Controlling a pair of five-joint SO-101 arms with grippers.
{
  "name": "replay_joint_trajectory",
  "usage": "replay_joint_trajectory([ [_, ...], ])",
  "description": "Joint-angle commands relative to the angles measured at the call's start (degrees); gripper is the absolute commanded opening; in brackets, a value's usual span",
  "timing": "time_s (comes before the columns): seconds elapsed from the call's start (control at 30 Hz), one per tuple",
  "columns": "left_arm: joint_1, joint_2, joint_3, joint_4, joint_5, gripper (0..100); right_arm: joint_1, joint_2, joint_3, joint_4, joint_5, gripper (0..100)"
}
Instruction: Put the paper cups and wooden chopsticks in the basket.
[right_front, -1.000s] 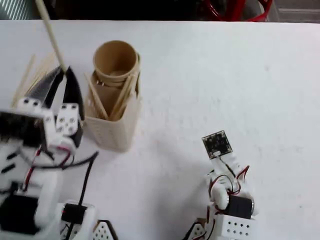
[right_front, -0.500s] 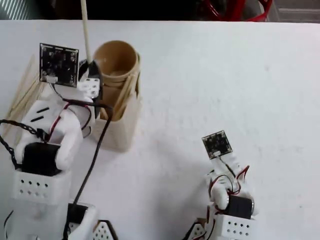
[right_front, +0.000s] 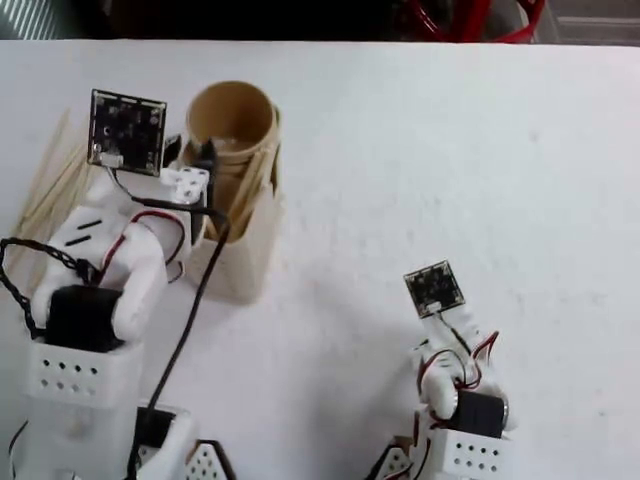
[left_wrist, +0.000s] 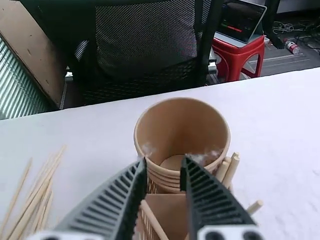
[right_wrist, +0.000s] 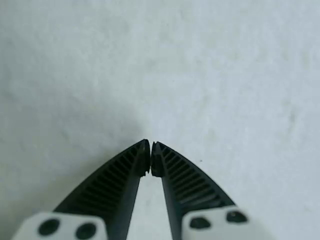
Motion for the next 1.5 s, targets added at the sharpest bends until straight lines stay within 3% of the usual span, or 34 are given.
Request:
replay_joint_trajectory([
  [0.0,-5.76,-0.40,-4.31,1.23,-2.55,10,0.48,-0.40,0.53,0.13,0.44,1.9],
  [0.17,-27.38,0.13,-19.34,5.45,-4.31,9,0.48,-0.40,0.53,0.13,0.53,1.9],
  [0.23,-31.87,0.57,-22.15,6.33,-4.48,9,0.48,-0.40,0.53,0.13,0.53,1.9],
  [0.43,-36.00,11.91,-22.07,11.43,-14.24,9,0.48,-0.40,0.53,0.13,0.53,1.9],
  [0.83,-38.99,61.93,-23.91,14.77,-29.27,9,0.48,-0.40,0.53,0.13,0.53,1.9],
  [0.97,-42.77,70.37,-29.19,14.77,-32.62,9,0.48,-0.40,0.53,0.13,0.53,1.9],
  [1.17,-43.03,80.40,-31.56,14.42,-43.60,9,0.40,-0.40,0.53,0.13,0.26,1.9],
  [1.3,-45.05,84.00,-31.47,11.16,-41.67,9,0.22,-0.40,0.53,0.13,0.09,1.9],
  [1.47,-51.74,75.30,-25.85,3.16,-37.80,9,0.13,-0.40,0.53,-0.75,0.09,1.9],
])
